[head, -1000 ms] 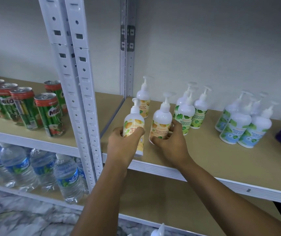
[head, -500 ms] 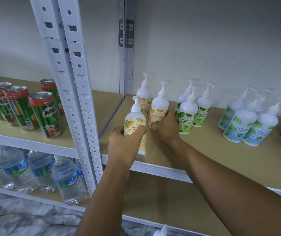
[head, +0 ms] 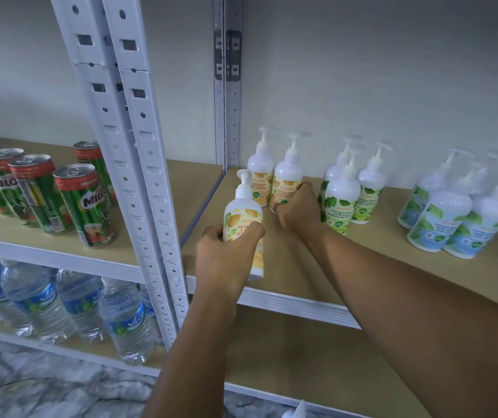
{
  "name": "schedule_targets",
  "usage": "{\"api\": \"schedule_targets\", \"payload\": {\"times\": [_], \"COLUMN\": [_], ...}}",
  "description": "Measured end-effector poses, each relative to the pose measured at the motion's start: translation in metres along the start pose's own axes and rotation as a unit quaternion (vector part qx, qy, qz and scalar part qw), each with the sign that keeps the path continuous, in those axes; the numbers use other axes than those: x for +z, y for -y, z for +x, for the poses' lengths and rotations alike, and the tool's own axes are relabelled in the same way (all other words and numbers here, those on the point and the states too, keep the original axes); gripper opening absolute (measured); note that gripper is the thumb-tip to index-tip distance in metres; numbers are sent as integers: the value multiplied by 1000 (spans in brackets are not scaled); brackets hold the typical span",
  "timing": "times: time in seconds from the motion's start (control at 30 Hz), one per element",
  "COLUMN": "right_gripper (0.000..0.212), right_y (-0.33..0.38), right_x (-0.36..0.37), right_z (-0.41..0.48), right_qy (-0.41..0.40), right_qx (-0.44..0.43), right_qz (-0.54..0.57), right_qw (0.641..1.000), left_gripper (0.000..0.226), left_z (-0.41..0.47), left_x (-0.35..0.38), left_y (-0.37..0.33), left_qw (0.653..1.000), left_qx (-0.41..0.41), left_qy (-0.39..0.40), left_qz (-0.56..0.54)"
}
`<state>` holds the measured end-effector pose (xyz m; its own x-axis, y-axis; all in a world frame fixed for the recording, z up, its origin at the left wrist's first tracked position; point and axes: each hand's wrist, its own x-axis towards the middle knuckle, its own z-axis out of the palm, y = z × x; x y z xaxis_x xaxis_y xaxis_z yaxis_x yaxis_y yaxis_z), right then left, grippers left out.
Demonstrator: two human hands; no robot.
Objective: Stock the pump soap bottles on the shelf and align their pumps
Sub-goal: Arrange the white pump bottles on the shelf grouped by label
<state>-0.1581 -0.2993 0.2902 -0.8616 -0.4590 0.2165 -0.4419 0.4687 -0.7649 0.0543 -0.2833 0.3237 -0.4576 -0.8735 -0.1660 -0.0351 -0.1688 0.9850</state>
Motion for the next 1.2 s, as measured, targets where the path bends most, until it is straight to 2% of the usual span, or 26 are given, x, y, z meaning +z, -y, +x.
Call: {"api": "schedule_targets", "payload": {"times": [0.83,0.93,1.03,1.1,1.2], "right_gripper": [70,63,38,39,46], "right_y": [-8,-36,-23,-29,-41], "right_x": [-7,-1,-34,-53,-68], "right_z": [5,-6,-65,-87,-99], "right_qy": [46,81,137,143,141], "right_qx": [22,-35,-97,-118,-156], "right_qz": [-19,-61,-129,-162,-221], "right_qw": [998,994,977,969,953], "left_gripper": [40,40,42,44,47], "left_z": [1,1,1,-1,-5], "left_x": [10,11,11,13,16], "left_y": [1,-1,-2,-1,1], "left_qw": [1000,1000,999,999,998], "left_qx": [-2,-7,-22,-19,35], "left_qy": [8,6,13,25,42], "left_qz": [16,0,-20,-15,23]}}
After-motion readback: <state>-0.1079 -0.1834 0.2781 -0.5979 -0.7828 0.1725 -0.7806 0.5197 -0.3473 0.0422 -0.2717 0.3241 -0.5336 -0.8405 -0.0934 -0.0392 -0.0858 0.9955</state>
